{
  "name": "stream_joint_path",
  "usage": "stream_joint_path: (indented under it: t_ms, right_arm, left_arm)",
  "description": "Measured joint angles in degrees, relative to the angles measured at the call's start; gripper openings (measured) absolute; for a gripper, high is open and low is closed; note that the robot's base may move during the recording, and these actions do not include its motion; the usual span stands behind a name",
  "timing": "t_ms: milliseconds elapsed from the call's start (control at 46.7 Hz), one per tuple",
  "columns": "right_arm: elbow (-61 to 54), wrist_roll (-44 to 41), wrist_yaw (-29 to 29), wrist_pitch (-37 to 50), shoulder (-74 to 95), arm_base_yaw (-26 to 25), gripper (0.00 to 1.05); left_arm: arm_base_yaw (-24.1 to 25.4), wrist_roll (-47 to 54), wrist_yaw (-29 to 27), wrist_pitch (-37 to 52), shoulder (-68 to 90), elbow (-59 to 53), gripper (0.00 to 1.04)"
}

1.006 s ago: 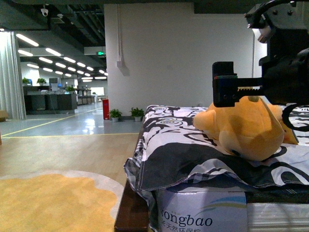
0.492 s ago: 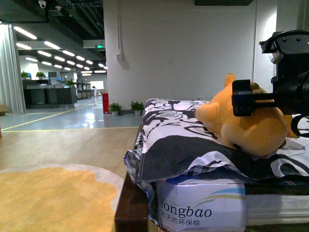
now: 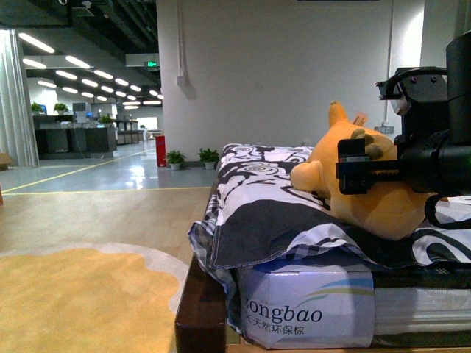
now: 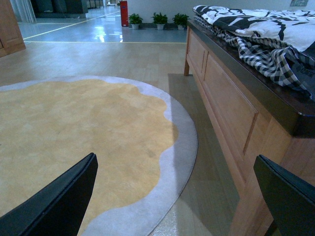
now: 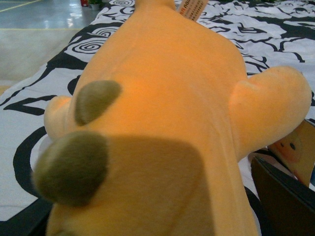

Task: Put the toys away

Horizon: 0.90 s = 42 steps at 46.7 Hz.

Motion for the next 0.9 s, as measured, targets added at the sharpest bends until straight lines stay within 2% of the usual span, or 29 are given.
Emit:
stream_joint_path:
  t_ms: [86,193,321,428,535,728,899]
  right_arm:
    - [-0.2,-0.1,0.0,0.1,-0.3,0.3,0.67]
    - [-1.4,-0.3,-0.8,0.1,-2.0,0.7,0.49]
    - [-4.7,-0.4,-4.7,0.0,-7.3,1.0,0.25]
    - [-7.3,0.3,-7.9,-0.7,-12.7,0.8,0.12]
    - [-10.8,2.6,-12.5,-2.0,-21.2,-0.5,0.08]
    - [-21.3,7.9,-22.0,-5.9,-39.4,-6.2,0.08]
    - [-34.4,12.5,-33.8,-11.4,-57.2,-12.7,0.07]
  left_arm:
    - [0.0,0.0,0.0,0.0,0.0,0.0,0.99]
    - [0.0,0.0,0.0,0.0,0.0,0.0,0.99]
    - [0.0,0.0,0.0,0.0,0.0,0.0,0.99]
    - [0.0,0.0,0.0,0.0,0.0,0.0,0.99]
    - [0.0,0.0,0.0,0.0,0.0,0.0,0.99]
    - [0.0,0.0,0.0,0.0,0.0,0.0,0.99]
    - [0.0,0.0,0.0,0.0,0.0,0.0,0.99]
